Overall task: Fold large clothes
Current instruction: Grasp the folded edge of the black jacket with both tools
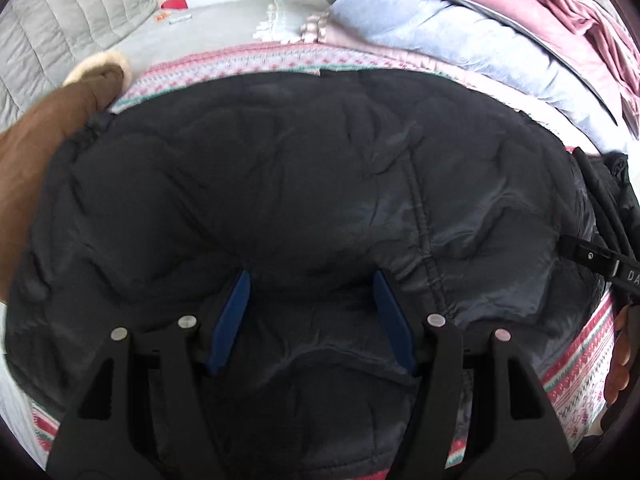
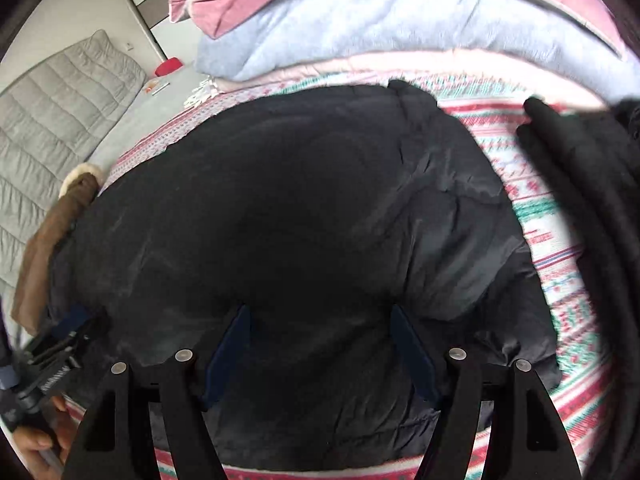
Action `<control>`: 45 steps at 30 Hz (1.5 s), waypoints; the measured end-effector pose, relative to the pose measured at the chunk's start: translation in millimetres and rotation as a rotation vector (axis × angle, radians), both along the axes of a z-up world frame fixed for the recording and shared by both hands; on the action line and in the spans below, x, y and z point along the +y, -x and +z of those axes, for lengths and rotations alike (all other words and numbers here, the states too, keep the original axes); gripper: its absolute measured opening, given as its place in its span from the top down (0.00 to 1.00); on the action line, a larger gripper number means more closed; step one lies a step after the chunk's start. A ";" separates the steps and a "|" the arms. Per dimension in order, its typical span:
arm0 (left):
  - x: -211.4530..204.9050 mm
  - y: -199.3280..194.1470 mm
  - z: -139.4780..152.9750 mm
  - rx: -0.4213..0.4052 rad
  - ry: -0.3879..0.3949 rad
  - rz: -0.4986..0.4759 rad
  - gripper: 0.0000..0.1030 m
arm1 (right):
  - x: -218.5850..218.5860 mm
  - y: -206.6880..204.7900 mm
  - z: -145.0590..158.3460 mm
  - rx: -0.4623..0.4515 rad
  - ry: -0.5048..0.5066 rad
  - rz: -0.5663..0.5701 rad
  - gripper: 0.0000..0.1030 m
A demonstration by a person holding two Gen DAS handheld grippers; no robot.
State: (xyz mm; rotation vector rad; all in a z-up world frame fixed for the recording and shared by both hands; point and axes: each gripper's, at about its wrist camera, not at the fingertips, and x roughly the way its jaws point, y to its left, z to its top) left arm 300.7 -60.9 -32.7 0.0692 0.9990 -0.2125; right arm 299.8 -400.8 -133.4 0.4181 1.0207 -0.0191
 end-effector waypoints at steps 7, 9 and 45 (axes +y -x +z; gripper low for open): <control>-8.1 0.5 -3.2 -0.005 -0.043 -0.002 0.36 | 7.8 -13.5 -22.3 0.074 0.041 0.028 0.25; -6.5 3.4 6.2 -0.005 -0.014 -0.007 0.36 | 7.1 -15.1 -23.2 0.079 0.041 0.025 0.24; -53.3 -131.6 -21.2 0.173 -0.115 0.127 0.29 | 27.9 -53.3 -13.4 0.115 0.038 0.057 0.03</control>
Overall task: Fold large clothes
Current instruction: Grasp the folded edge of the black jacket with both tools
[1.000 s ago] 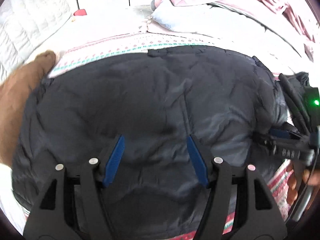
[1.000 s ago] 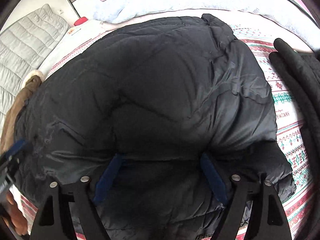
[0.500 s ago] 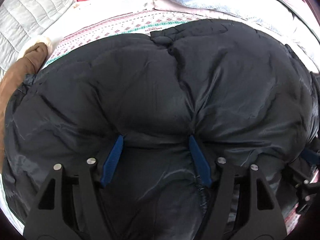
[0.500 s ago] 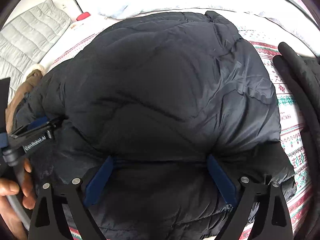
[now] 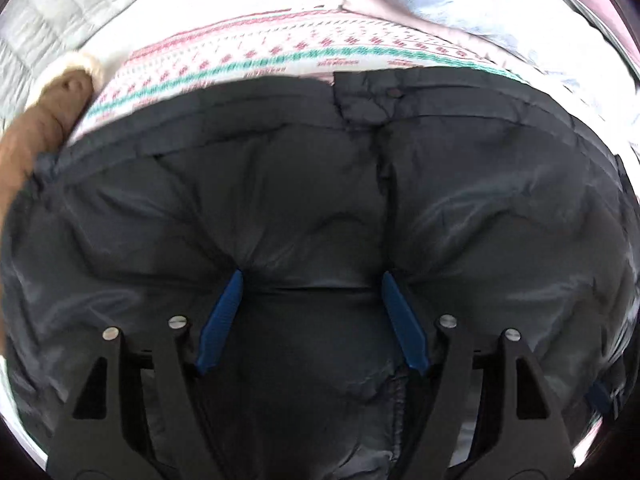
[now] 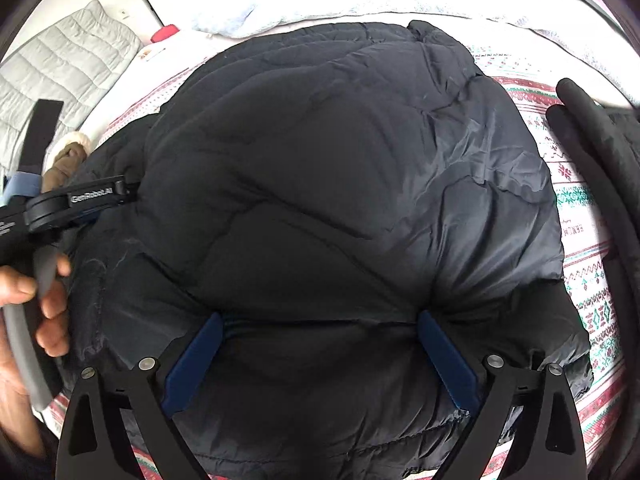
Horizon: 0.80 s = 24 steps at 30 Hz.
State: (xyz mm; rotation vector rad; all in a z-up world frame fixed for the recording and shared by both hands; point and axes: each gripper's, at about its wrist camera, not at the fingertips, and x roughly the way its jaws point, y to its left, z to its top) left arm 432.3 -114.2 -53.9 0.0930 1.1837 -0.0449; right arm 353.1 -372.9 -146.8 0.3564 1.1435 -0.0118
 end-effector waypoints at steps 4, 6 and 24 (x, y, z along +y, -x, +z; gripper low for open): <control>4.5 -13.7 6.5 0.054 -0.011 0.004 0.30 | -1.9 -0.6 1.9 0.003 -0.001 -0.001 0.03; 6.6 -22.4 17.2 0.061 0.006 0.017 0.31 | -3.5 0.9 1.5 0.006 -0.005 -0.005 0.03; 11.6 -47.1 13.5 0.039 0.015 0.100 0.28 | -20.0 9.7 4.3 0.004 -0.023 -0.018 0.03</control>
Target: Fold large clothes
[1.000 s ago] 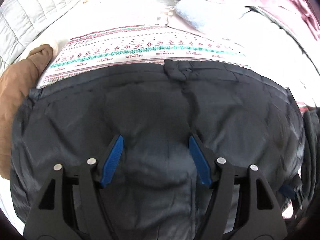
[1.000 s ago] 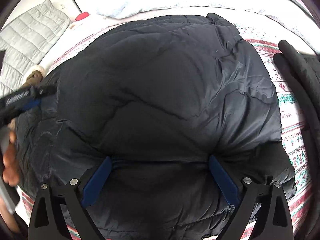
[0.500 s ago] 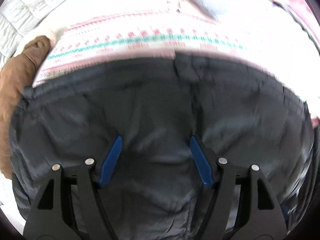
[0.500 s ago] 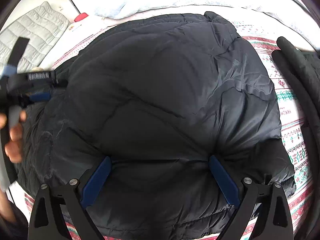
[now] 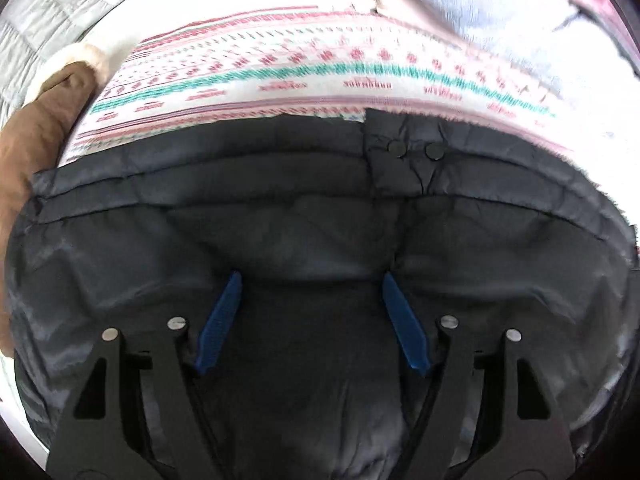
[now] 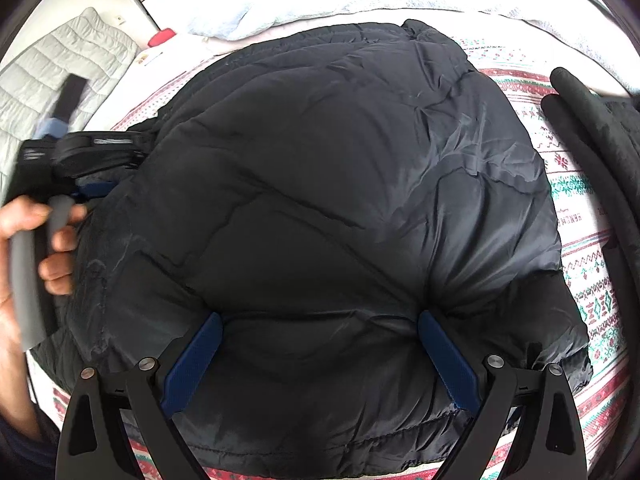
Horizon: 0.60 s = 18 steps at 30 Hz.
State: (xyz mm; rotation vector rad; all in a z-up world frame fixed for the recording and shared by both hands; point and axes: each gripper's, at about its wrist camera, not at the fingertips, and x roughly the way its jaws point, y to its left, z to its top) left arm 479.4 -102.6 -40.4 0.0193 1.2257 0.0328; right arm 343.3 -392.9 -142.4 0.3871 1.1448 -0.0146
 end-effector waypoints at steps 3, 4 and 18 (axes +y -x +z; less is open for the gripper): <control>8.0 32.9 20.8 -0.051 0.036 -0.037 0.28 | 3.5 -0.2 -0.9 0.002 0.005 -0.001 0.03; 8.5 46.4 25.6 -0.068 0.033 -0.055 0.28 | 3.3 -0.6 -0.8 0.003 0.004 -0.003 0.03; -12.4 166.9 -19.2 -0.159 -0.094 -0.278 0.19 | 30.7 -8.6 -7.1 0.001 0.058 0.023 0.00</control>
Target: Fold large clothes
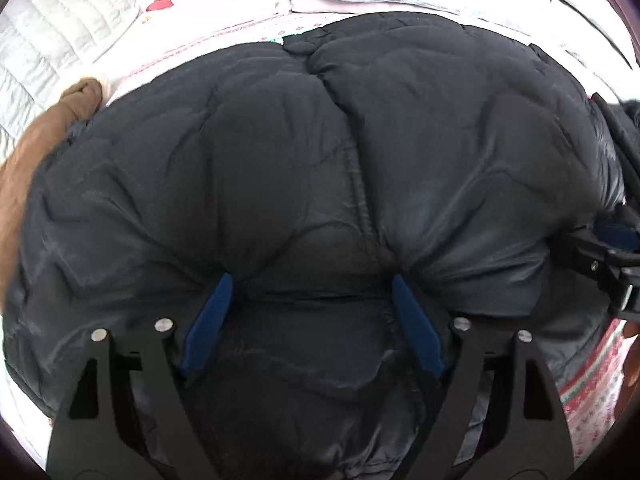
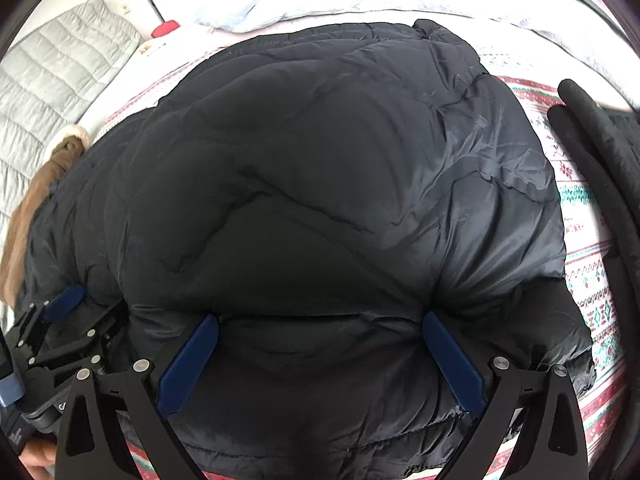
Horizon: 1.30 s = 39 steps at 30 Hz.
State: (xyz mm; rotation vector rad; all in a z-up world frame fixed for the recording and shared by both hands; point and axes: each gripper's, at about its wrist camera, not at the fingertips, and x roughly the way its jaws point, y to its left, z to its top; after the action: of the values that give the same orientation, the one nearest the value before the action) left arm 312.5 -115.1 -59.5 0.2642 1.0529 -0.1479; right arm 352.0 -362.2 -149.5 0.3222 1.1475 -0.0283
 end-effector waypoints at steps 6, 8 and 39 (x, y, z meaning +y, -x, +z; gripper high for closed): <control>0.2 5.3 1.4 -0.005 0.021 -0.020 0.20 | -20.3 29.0 25.8 -0.093 -0.147 -0.089 0.00; 1.6 5.2 1.8 -0.001 0.023 -0.023 0.20 | -46.0 50.9 36.6 -0.163 -0.241 -0.182 0.00; 18.0 -3.6 -1.3 0.012 0.059 -0.028 0.20 | -88.9 68.5 -55.5 -0.163 -0.867 -0.501 0.75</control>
State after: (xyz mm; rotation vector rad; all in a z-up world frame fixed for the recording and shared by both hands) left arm 316.0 -97.1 -60.8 0.2244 1.0551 -0.2055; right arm 283.5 -451.0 -205.0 1.3525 0.8396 0.0578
